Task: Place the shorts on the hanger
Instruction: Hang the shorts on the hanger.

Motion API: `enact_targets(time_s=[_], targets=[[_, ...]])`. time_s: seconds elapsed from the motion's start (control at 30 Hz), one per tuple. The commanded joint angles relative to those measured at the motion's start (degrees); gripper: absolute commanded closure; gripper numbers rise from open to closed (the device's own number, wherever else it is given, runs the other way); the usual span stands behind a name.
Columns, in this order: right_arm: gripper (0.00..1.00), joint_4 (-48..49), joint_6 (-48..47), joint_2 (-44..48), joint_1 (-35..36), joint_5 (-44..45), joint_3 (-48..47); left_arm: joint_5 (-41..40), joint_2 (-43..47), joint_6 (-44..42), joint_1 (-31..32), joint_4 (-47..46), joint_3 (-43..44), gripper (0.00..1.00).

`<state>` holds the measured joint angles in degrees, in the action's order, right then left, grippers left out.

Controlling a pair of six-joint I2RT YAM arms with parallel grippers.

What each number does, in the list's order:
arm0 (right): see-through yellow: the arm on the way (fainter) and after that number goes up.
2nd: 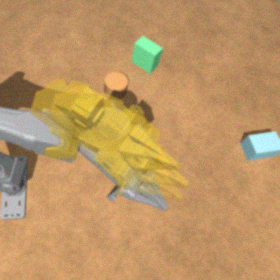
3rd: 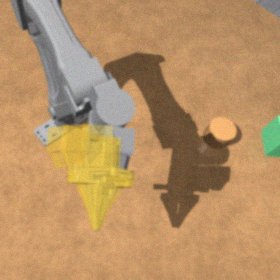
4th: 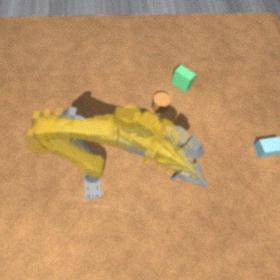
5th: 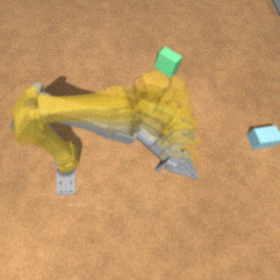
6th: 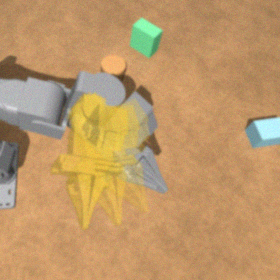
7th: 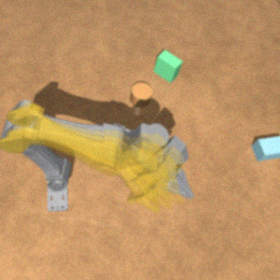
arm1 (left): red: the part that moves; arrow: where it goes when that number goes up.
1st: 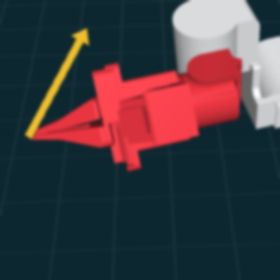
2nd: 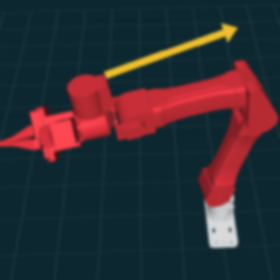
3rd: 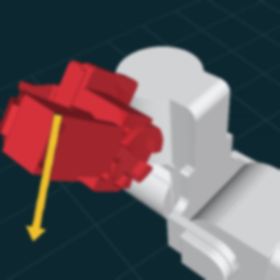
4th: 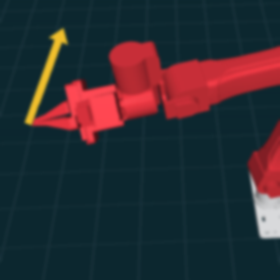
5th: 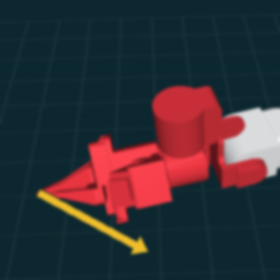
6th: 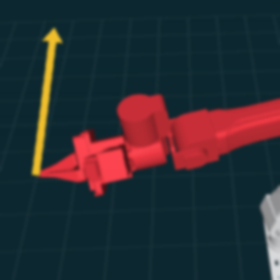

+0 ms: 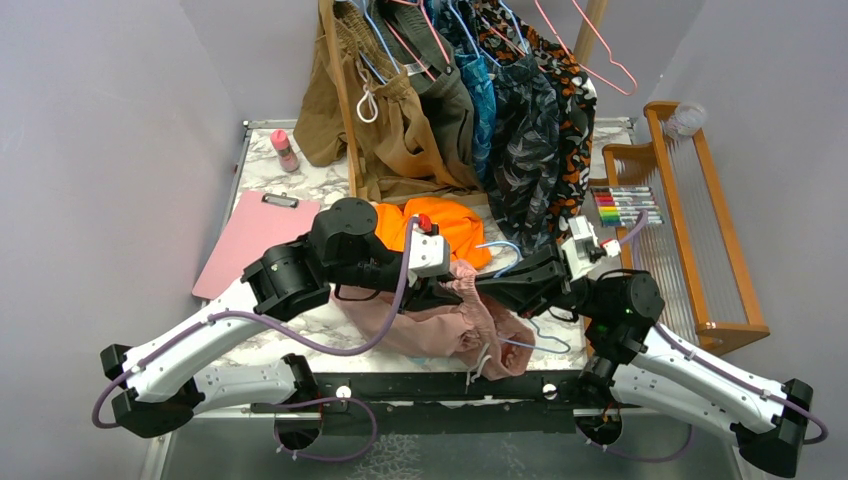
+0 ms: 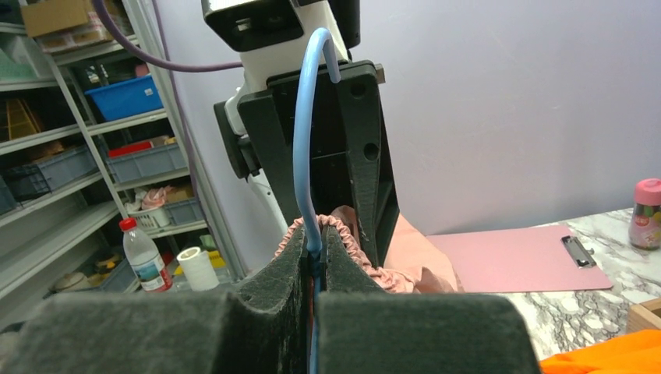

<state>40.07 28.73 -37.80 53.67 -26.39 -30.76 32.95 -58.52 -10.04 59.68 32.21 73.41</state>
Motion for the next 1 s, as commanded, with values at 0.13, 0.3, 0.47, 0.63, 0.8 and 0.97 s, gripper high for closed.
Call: enact_targets(time_s=[0.13, 0.3, 0.47, 0.63, 0.8, 0.97], targets=[[0.99, 6.84, 2.07, -0.05, 0.37, 1.39, -2.58, 3.91, -2.31, 0.89, 0.07, -0.93, -0.09, 0.62], [0.99, 4.86, 1.36, -0.63, 0.38, 0.39, -3.26, 2.92, -3.30, 1.19, 0.09, -1.76, 0.77, 1.00], [0.71, -7.28, -3.78, 1.63, 0.38, 1.20, -7.10, 0.43, -1.98, 1.08, 0.05, -2.38, -0.04, 1.00], [0.56, -18.86, -8.43, 3.19, 0.38, 3.41, -11.69, -0.51, -0.46, 1.48, 0.09, -3.46, -1.09, 1.00], [0.55, -26.98, -11.30, 2.34, 0.32, 6.09, -15.58, -0.45, 0.22, 1.66, 0.08, -4.62, -1.68, 1.00], [0.70, -33.76, -13.24, 0.43, 0.38, 8.03, -18.81, -0.13, 0.14, 1.79, 0.08, -4.94, -1.56, 1.00]])
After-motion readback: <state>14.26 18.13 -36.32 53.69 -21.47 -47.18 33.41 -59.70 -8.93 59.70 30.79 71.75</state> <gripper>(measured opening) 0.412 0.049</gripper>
